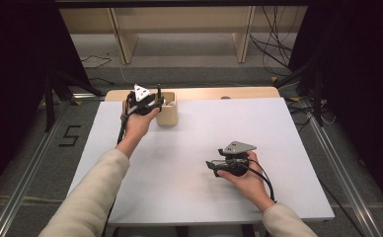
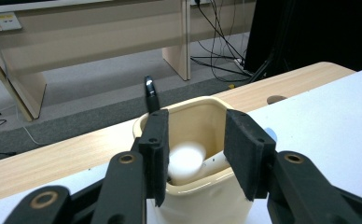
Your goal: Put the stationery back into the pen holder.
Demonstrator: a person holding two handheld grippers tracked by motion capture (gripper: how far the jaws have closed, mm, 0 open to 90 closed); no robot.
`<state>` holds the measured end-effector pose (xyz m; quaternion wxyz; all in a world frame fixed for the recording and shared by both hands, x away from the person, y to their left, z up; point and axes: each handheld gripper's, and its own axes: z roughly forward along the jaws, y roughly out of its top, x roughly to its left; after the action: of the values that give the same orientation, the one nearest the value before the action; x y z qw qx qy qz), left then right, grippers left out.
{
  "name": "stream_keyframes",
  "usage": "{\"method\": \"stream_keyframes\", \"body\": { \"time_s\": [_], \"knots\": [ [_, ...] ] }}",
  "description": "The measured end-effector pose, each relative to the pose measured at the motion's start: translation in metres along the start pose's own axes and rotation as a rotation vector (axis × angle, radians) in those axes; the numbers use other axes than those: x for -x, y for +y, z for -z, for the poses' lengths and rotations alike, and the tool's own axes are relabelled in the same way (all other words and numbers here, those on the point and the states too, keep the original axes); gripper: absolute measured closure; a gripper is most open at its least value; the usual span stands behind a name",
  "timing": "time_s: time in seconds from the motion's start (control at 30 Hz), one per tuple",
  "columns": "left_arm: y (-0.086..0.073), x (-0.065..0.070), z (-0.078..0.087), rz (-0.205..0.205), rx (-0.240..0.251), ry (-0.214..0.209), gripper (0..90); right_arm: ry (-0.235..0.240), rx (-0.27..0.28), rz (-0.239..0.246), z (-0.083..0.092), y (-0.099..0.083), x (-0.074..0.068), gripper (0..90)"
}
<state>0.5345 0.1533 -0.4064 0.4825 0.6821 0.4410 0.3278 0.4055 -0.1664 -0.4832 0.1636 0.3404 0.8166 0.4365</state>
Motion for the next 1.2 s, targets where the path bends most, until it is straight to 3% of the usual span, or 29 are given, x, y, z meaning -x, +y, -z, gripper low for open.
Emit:
{"method": "stream_keyframes", "body": {
  "time_s": [0.23,0.47,0.57,0.67,1.2],
  "knots": [
    [0.002,0.002,0.013,0.005,-0.002,-0.031,54.5,-0.004,0.004,0.001,0.000,0.000,0.001,31.6],
    [0.000,0.005,0.025,-0.023,-0.040,-0.059,49.7,-0.010,0.006,-0.002,0.001,0.000,0.002,31.3],
    [-0.001,0.007,0.031,-0.009,-0.049,-0.068,46.5,-0.013,0.006,-0.004,0.002,0.000,0.003,31.2],
    [-0.002,0.009,0.039,-0.021,-0.049,-0.071,44.5,-0.017,0.005,0.001,0.003,0.000,0.004,31.1],
    [-0.021,0.024,0.076,-0.027,-0.086,-0.144,37.2,-0.035,0.015,-0.013,0.008,-0.001,0.010,30.8]
  ]
}}
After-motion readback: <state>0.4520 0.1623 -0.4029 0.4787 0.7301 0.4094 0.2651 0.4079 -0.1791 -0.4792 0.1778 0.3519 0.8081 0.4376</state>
